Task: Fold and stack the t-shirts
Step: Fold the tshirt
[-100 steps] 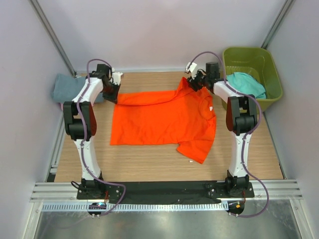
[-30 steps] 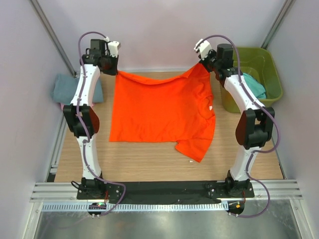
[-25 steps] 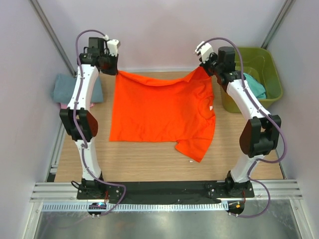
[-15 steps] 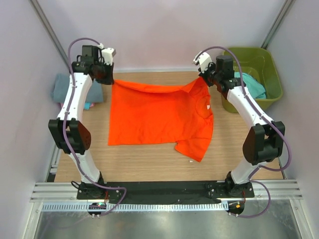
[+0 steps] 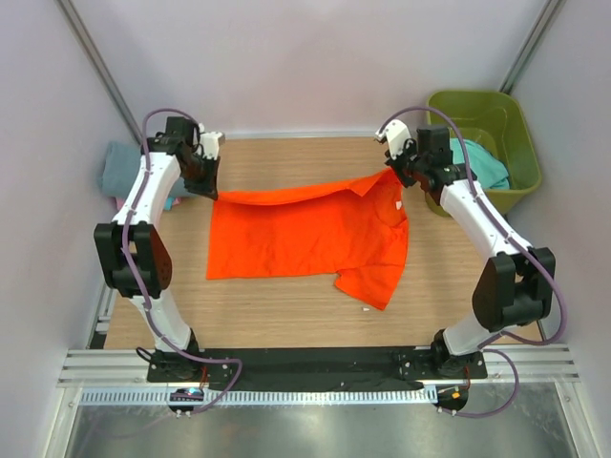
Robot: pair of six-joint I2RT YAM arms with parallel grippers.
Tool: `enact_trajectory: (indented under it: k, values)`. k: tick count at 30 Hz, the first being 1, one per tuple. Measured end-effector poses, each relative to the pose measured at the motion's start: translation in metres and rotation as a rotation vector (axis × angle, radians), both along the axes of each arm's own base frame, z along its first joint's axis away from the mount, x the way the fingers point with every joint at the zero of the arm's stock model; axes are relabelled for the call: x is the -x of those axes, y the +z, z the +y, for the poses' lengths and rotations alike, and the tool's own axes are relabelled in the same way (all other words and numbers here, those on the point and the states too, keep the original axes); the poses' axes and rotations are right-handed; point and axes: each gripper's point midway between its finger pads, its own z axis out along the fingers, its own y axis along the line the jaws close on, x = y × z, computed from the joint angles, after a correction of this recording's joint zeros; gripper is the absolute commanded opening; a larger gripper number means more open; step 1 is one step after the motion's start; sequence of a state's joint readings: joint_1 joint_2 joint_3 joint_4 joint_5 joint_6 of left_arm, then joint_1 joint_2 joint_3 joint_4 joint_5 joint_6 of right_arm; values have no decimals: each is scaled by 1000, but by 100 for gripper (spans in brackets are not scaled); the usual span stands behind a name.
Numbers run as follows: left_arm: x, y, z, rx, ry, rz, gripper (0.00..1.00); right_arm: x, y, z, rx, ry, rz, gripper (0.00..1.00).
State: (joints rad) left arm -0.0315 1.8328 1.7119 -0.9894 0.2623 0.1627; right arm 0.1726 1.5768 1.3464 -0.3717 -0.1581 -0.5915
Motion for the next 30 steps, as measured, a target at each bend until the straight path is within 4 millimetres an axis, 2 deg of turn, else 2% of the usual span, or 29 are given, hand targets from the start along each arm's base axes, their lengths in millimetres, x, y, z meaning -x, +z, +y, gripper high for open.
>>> enact_trajectory:
  k: [5, 13, 26, 28, 30]
  values:
    - [10, -7, -3, 16, -9, 42, 0, 26, -5, -4, -8, -6, 25, 2]
    - [30, -28, -3, 16, -10, 117, 0, 55, -13, -7, -24, -20, 62, 1]
    - [49, -47, -1, 10, -7, 193, 0, 82, -51, -8, -28, -15, 172, 2]
    - [46, -44, -1, 8, -7, 188, 0, 82, -51, -8, -31, -17, 173, 1]
    - [33, -35, 0, -2, -6, 180, 0, 79, -49, -7, -36, -21, 173, 1]
